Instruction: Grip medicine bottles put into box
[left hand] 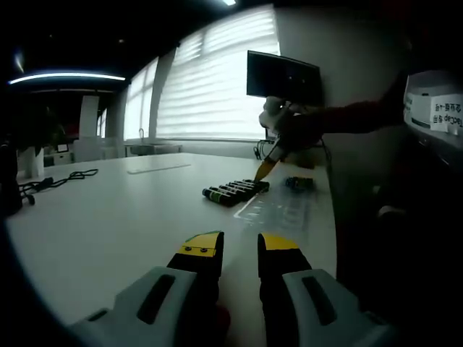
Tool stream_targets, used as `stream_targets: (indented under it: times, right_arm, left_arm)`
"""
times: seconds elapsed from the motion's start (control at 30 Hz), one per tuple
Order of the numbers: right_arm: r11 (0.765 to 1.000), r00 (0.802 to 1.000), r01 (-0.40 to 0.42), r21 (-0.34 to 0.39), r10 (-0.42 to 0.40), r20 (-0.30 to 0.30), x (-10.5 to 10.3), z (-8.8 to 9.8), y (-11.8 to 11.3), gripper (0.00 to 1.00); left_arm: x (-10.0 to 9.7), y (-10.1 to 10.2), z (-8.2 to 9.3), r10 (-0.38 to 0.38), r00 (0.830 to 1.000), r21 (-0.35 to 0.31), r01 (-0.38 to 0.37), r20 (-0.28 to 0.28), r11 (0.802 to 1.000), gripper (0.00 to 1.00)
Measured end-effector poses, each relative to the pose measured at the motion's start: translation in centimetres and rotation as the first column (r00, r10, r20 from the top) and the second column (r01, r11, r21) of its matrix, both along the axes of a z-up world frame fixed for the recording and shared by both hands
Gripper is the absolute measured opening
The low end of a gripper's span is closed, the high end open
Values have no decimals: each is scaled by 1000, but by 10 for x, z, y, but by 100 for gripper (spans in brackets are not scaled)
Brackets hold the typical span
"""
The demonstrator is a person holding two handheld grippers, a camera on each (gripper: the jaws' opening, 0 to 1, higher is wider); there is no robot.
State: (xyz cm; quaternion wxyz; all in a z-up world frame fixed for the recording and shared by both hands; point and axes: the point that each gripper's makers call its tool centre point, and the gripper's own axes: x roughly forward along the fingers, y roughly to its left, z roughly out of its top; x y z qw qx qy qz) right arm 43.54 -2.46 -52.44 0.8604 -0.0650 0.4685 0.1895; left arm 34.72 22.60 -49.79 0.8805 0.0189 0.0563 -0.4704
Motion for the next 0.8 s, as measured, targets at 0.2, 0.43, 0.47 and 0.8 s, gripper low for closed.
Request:
stream_targets:
  times: [0.2, 0.43, 0.47, 0.8]
  right_arm:
    - [999, 1000, 1, -41, -2, -15, 1, -6, -6, 7]
    - [998, 1000, -5, -67, 3, -28, 1, -9, -9, 7]
    - [998, 1000, 2, -68, -4, -31, 1, -9, -9, 7]
    - [995, 999, -20, -95, 17, -32, 0, -8, -9, 6]
  left_arm:
    - [0, 0, 0, 0, 1000, 1, 0, 1, 1000, 13]
    - [0, 0, 0, 0, 1000, 1, 0, 1, 1000, 13]
    - [0, 0, 0, 0, 1000, 1, 0, 1, 1000, 13]
    - [0, 0, 0, 1, 1000, 2, -1, 1, 1000, 13]
